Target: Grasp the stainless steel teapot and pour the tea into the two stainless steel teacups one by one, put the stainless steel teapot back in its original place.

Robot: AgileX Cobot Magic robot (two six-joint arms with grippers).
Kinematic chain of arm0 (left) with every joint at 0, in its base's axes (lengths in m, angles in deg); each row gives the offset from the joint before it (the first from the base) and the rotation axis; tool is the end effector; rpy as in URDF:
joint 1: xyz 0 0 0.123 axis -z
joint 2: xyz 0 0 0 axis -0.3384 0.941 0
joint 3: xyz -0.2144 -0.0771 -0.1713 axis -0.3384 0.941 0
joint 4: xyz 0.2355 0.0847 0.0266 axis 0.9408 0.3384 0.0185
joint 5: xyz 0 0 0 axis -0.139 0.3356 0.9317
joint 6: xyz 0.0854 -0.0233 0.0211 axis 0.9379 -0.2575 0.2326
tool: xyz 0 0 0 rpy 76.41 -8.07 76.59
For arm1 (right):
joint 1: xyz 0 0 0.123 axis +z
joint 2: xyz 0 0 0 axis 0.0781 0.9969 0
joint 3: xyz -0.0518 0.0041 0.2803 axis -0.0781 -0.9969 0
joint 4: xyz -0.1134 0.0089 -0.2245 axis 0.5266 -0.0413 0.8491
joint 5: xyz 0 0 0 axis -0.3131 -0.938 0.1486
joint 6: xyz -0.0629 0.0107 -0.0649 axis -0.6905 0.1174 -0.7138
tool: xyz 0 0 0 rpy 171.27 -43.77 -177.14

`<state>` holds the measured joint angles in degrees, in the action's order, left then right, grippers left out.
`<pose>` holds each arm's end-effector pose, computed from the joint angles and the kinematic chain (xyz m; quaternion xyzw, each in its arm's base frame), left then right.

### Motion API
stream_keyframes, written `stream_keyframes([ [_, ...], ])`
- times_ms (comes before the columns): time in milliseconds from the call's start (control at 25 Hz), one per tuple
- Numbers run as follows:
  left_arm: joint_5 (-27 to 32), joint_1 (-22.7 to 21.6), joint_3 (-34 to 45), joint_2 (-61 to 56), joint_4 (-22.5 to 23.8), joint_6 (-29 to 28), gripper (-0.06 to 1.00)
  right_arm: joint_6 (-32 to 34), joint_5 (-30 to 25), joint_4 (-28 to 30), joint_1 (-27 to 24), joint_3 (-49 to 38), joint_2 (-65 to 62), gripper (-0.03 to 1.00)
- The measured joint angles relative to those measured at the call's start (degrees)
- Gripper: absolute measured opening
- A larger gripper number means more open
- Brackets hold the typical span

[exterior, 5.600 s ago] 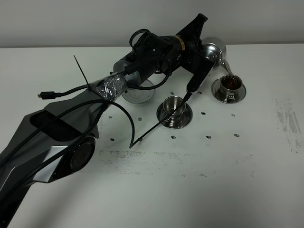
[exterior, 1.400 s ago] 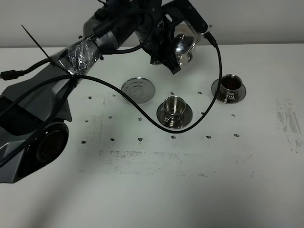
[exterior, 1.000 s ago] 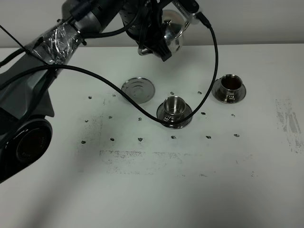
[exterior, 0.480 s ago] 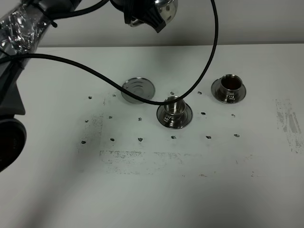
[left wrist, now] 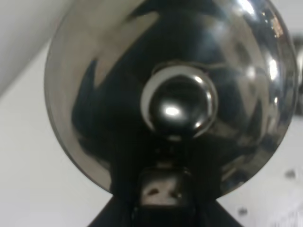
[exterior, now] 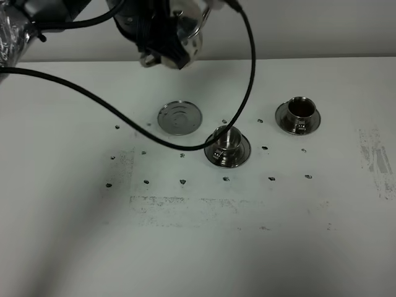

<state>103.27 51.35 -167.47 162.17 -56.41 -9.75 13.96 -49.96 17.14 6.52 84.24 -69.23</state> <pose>0.3981 -0.2238 0.3285 0.3961 0.8750 0.0684 0.2698 -0.0007 -0.0011 0.2765 -0.0706 0.8689 -0.0294 0.4890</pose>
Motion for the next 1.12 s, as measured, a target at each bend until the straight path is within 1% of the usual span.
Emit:
stream_keyframes([
  [120, -5.3, 0.0, 10.4, -4.7, 0.1, -0.4, 0.19, 0.0, 0.0, -0.1, 0.0, 0.0, 0.0, 0.5],
  [200, -8.7, 0.0, 15.5, -7.1, -0.2, -0.4, 0.19, 0.0, 0.0, -0.1, 0.0, 0.0, 0.0, 0.5],
  [280, -10.6, 0.0, 19.8, -8.8, -0.2, -0.5, 0.19, 0.0, 0.0, -0.1, 0.0, 0.0, 0.0, 0.5],
  [400, -11.6, 0.0, 23.8, -9.5, -0.2, -0.5, 0.19, 0.1, 0.0, -0.1, 0.0, 0.0, 0.0, 0.5],
  [520, -12.9, 0.0, 26.6, -9.5, 0.2, 0.2, 0.19, 0.1, 0.0, -0.1, 0.0, 0.0, 0.0, 0.5],
  [560, -13.5, 0.0, 27.3, -9.5, 0.2, 1.2, 0.19, 0.1, 0.0, -0.1, 0.0, 0.0, 0.0, 0.5],
  [920, -18.0, -0.8, 28.1, -9.5, 0.2, 14.9, 0.19, 0.1, 0.0, -0.1, 0.0, 0.0, 0.0, 0.5],
  [1120, -19.2, -1.7, 28.1, -7.3, 0.2, 19.7, 0.19, 0.1, 0.0, -0.1, 0.0, 0.0, 0.0, 0.5],
])
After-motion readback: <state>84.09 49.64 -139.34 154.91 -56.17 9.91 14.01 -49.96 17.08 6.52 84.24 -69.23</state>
